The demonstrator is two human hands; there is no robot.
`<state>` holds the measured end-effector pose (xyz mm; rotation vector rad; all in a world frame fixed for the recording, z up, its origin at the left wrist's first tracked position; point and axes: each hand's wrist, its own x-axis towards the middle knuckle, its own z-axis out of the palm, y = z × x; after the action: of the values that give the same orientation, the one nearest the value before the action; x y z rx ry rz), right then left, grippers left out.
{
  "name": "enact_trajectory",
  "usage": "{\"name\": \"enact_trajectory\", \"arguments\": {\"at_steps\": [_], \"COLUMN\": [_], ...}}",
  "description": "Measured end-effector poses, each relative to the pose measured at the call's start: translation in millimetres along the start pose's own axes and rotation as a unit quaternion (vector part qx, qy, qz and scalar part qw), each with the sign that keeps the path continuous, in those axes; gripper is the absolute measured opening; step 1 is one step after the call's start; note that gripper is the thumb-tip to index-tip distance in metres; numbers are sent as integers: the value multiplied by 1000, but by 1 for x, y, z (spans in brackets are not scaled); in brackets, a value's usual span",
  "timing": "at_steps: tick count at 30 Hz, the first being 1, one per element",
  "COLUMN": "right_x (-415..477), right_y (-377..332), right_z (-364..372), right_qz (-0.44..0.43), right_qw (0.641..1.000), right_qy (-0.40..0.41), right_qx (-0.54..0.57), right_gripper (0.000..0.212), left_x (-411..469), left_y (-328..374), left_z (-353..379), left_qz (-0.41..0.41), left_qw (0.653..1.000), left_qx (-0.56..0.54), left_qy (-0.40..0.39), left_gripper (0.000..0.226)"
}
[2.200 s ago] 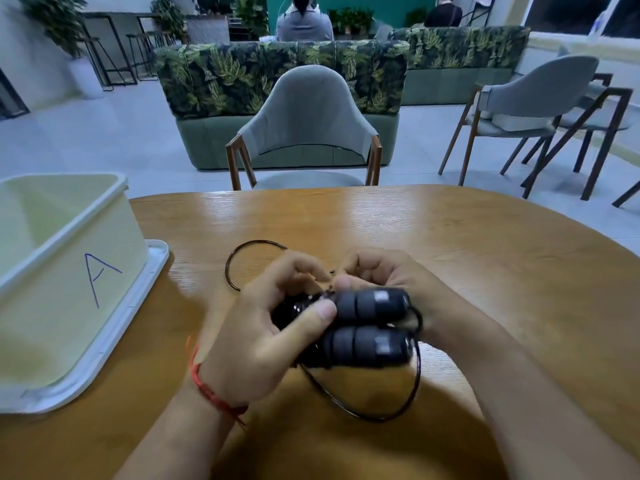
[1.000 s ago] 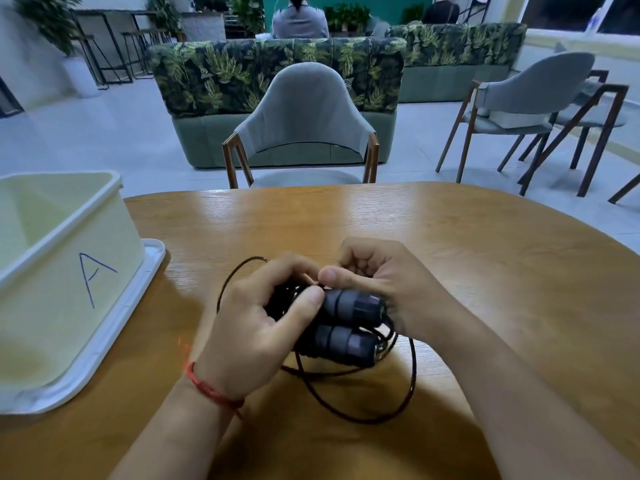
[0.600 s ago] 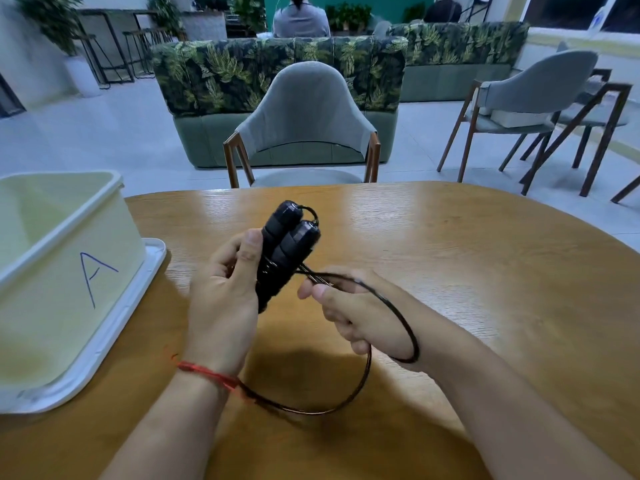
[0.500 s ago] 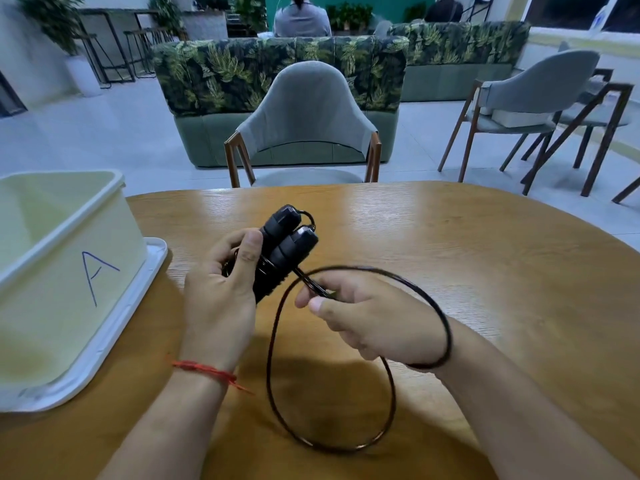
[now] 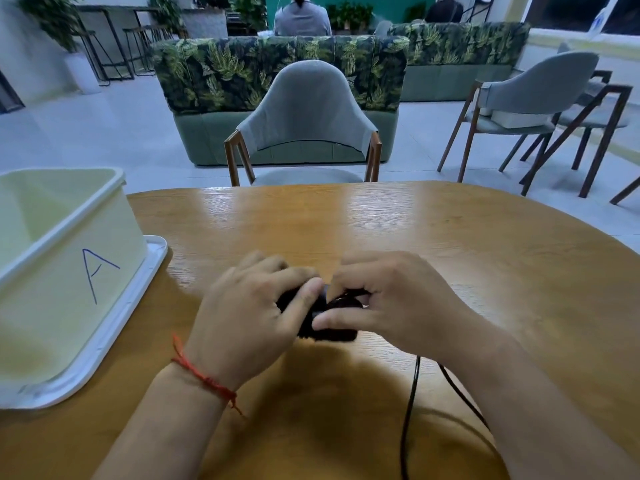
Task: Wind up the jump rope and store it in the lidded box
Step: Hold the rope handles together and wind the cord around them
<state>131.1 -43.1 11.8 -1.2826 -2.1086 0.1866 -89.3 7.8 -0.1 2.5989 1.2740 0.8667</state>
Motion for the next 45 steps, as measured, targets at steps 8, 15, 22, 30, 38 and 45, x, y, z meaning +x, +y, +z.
{"name": "enact_trajectory", "arguments": {"at_steps": [8,15,22,30,38,45], "right_x": [-2,5,8,3,0,4], "right_y": [6,3,-10,-24,-39,-21], "right_z": [-6,2,37,52,42,35], "right_qz": [130,163,280,238,170,193], "right_qw": [948,883,864,942,931,902], "right_qy": [-103,-65,-8,-44,-86,-9], "right_qx": [271,435,417,234,313,386], "right_gripper": [39,18,14,52,38,18], "left_x": [-5,-5,4,6,4,4], "left_y": [-8,5,10,2,2,-4], "left_z": [-4,3,4,9,6,-8], "left_qz": [95,-7,-285,-294,-280,-201], "left_qw": [979,919,764,797,843,841], "left_qx": [-156,-393,-577,-513,-424,-491], "left_qy": [-91,-25,49,128,179,-105], "left_gripper": [40,57,95,80,63,53]}}
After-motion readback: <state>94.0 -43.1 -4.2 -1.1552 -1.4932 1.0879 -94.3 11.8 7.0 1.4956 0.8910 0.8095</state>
